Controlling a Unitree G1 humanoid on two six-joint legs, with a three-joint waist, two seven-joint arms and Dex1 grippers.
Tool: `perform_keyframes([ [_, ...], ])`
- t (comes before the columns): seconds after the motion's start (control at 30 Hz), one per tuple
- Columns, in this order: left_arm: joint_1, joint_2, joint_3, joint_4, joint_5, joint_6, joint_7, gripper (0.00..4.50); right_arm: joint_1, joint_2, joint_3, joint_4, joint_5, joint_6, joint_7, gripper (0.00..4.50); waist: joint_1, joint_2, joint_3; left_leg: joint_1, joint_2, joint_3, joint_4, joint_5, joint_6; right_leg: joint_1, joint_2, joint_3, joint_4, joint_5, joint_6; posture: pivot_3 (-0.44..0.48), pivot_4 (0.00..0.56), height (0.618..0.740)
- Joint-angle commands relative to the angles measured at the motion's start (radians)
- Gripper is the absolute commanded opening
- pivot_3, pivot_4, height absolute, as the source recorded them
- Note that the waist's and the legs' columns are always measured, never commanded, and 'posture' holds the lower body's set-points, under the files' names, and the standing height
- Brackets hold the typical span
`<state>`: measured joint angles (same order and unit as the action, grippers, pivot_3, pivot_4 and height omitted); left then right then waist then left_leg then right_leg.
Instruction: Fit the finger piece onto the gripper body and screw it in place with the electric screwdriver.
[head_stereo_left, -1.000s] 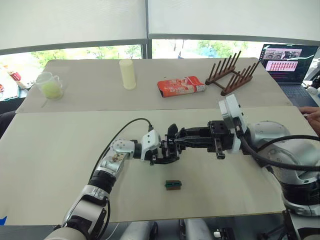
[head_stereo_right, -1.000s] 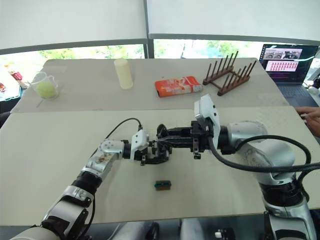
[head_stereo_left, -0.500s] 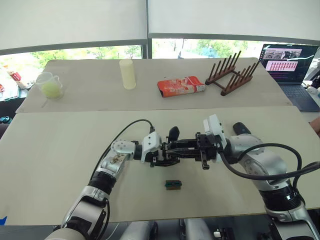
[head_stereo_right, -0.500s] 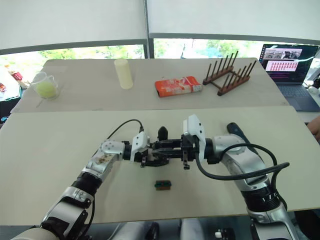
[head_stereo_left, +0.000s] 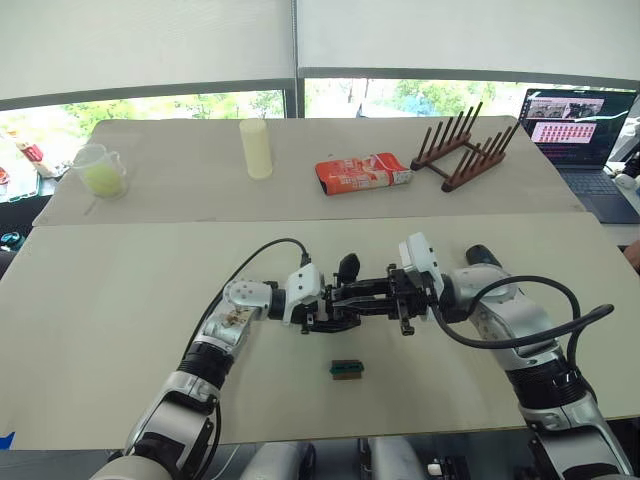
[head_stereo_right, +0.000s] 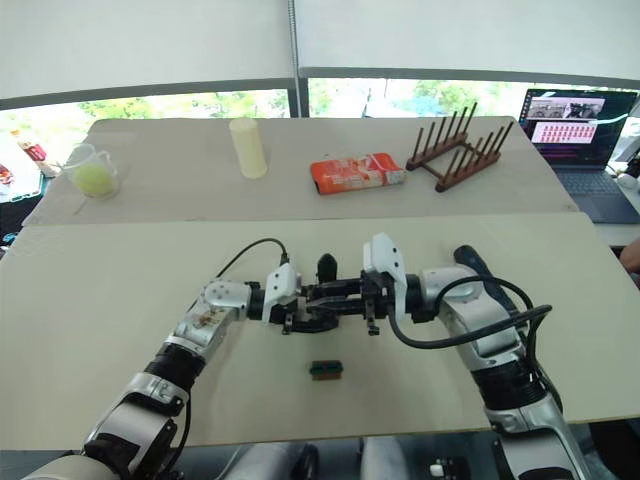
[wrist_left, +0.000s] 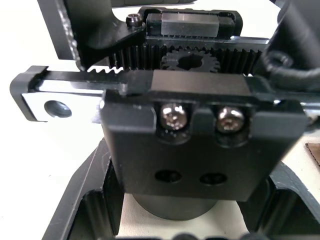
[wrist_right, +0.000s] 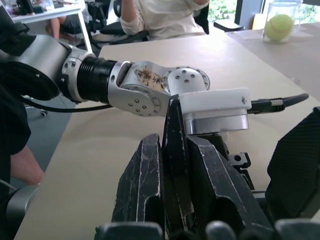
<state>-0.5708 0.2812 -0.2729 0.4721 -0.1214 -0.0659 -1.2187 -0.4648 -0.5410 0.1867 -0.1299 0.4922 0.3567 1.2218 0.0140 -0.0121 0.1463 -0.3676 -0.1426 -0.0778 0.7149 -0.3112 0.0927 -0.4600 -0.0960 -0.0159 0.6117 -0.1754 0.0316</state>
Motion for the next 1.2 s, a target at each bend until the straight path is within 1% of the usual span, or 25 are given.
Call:
perform_keyframes([
  [0.03, -0.023, -0.012, 0.006, -0.001, -0.006, -0.019, 0.006, 2.38, -0.016, -0.018, 0.01, 0.033, -0.017, 0.004, 0.033, 0.33, 0.0, 0.0, 0.0, 0.0, 0.0, 0.0, 0.0, 0.0, 0.0, 0.0, 0.0, 0.0, 0.0, 0.0, 0.0, 0.0, 0.15, 0.74],
  [0.27, -0.062, -0.021, 0.016, 0.058, 0.001, -0.039, 0.014, 2.38, -0.039, -0.048, 0.064, 0.123, -0.059, 0.017, 0.11, 0.33, 0.004, 0.0, 0.0, 0.001, 0.0, 0.0, 0.001, 0.0, 0.0, 0.002, 0.0, 0.0, 0.0, 0.0, 0.0, 0.0, 0.15, 0.74],
  [0.47, -0.067, -0.024, 0.022, 0.076, 0.001, -0.05, 0.022, 2.38, -0.024, -0.018, 0.05, 0.128, -0.073, 0.034, 0.008, 0.33, 0.005, 0.0, -0.003, 0.004, 0.0, 0.0, 0.001, 0.0, 0.0, 0.004, -0.001, 0.001, 0.0, 0.0, 0.0, 0.0, 0.15, 0.74],
  [0.6, -0.072, -0.023, 0.025, 0.079, -0.001, -0.05, 0.024, 2.38, -0.037, -0.078, 0.092, 0.141, -0.074, 0.043, 0.111, 0.33, 0.005, 0.001, -0.004, 0.005, 0.0, 0.0, 0.0, 0.0, 0.0, 0.005, -0.001, 0.002, 0.001, 0.0, 0.0, 0.0, 0.15, 0.74],
  [0.63, -0.072, -0.022, 0.025, 0.078, -0.001, -0.05, 0.024, 2.38, -0.057, -0.085, 0.11, 0.159, -0.069, 0.067, 0.139, 0.33, 0.005, 0.001, -0.004, 0.005, 0.0, 0.0, 0.0, 0.0, 0.0, 0.004, -0.001, 0.002, 0.001, 0.0, 0.0, 0.0, 0.15, 0.74],
  [0.7, -0.07, -0.019, 0.027, 0.072, -0.003, -0.047, 0.023, 2.38, -0.084, -0.078, 0.135, 0.186, -0.071, 0.1, 0.146, 0.33, 0.006, 0.001, -0.004, 0.005, 0.0, 0.0, 0.0, 0.0, 0.0, 0.005, -0.001, 0.002, 0.0, 0.0, 0.0, 0.0, 0.15, 0.74],
  [0.83, -0.056, -0.013, 0.026, 0.056, -0.004, -0.044, 0.022, 2.38, -0.089, -0.063, 0.163, 0.208, -0.107, 0.107, 0.106, 0.33, 0.005, 0.001, -0.005, 0.005, 0.0, 0.0, 0.0, 0.0, 0.0, 0.005, -0.003, 0.002, 0.0, 0.0, 0.0, 0.0, 0.15, 0.74],
  [1.0, -0.054, -0.014, 0.025, 0.059, -0.003, -0.048, 0.03, 2.38, -0.033, -0.091, 0.134, 0.173, -0.142, 0.117, -0.005, 0.33, 0.002, 0.001, -0.011, 0.006, 0.001, 0.0, 0.0, 0.0, 0.0, 0.005, -0.004, 0.003, 0.001, 0.0, 0.0, 0.0, 0.15, 0.74],
  [1.1, -0.055, -0.02, 0.027, 0.065, -0.002, -0.05, 0.04, 2.38, 0.01, -0.133, 0.124, 0.137, -0.134, 0.128, -0.016, 0.33, 0.003, 0.001, -0.014, 0.008, 0.001, 0.0, -0.002, 0.0, 0.0, 0.006, -0.004, 0.003, 0.0, 0.0, 0.0, 0.0, 0.15, 0.74],
  [1.2, -0.056, -0.023, 0.028, 0.068, -0.001, -0.05, 0.041, 2.38, 0.003, -0.14, 0.133, 0.142, -0.12, 0.133, -0.011, 0.33, 0.004, 0.001, -0.015, 0.012, 0.001, 0.0, -0.002, -0.001, -0.001, 0.008, -0.004, 0.003, -0.001, 0.0, 0.0, 0.0, 0.15, 0.74],
])
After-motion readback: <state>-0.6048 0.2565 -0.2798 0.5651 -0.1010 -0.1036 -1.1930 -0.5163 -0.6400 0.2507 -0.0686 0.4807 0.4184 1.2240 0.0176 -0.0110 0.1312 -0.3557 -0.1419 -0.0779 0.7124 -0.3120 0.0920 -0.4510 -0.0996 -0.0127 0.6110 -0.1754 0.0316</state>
